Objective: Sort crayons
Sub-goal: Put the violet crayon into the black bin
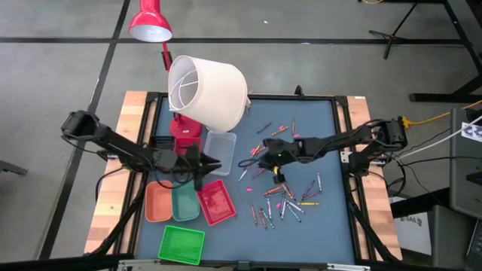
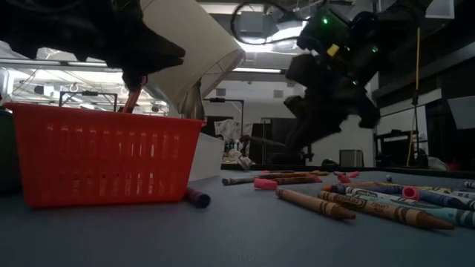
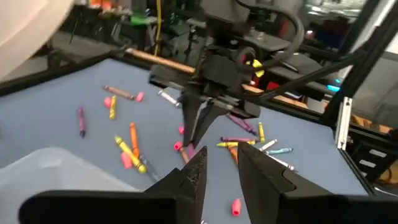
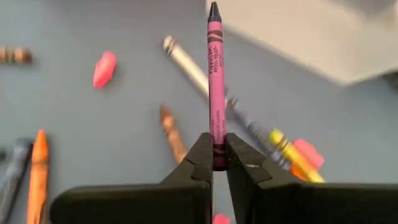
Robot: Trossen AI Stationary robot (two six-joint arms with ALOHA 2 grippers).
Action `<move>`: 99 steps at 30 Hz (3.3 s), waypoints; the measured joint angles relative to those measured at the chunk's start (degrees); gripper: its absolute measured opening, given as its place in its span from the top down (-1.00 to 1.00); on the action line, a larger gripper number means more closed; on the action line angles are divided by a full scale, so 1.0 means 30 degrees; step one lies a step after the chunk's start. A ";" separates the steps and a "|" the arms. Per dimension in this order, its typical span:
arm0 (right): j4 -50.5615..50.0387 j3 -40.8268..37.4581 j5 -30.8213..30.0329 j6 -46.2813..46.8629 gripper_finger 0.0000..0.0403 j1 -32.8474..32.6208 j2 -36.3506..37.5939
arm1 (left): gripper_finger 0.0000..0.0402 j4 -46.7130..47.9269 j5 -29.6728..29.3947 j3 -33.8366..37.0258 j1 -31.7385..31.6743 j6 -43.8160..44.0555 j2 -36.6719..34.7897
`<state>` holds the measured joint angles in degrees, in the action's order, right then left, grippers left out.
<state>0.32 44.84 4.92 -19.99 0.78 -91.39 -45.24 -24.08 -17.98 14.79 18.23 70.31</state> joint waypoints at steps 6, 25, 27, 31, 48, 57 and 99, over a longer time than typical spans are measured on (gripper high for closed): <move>0.0064 0.1815 0.0018 0.0014 0.90 0.0000 0.0015 | 0.62 -0.0827 0.0007 0.0000 0.0000 -0.0939 0.1064; 0.4443 0.4173 0.0072 0.1012 0.89 -0.0007 -0.0088 | 0.62 -0.2601 -0.0109 -0.0007 -0.0007 -0.3278 0.1216; 0.5010 0.4173 0.0248 0.1231 0.89 -0.0007 -0.0285 | 0.62 -0.3179 -0.0117 -0.0007 -0.0007 -0.3773 0.1216; 0.6068 0.4166 0.0851 0.1296 0.89 -0.0007 -0.0867 | 0.62 -0.4023 -0.0218 -0.0007 -0.0007 -0.4580 0.1216; 0.7503 0.4166 0.1738 0.1528 0.89 -0.0029 -0.1515 | 0.62 -0.5079 -0.0503 -0.0007 -0.0012 -0.4786 0.1216; 0.7573 0.4166 0.1738 0.1620 0.89 -0.0022 -0.1515 | 0.62 -0.5780 -0.0610 -0.0007 -0.0102 -0.5275 0.1216; 0.7390 0.4166 0.1734 0.1646 0.78 -0.0007 -0.1515 | 0.95 -0.3924 -0.1233 -0.1609 -0.0102 -0.7638 0.1209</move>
<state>22.49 57.34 10.12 -15.05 0.75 -95.94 -57.01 -27.77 -22.81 14.48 -4.68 73.93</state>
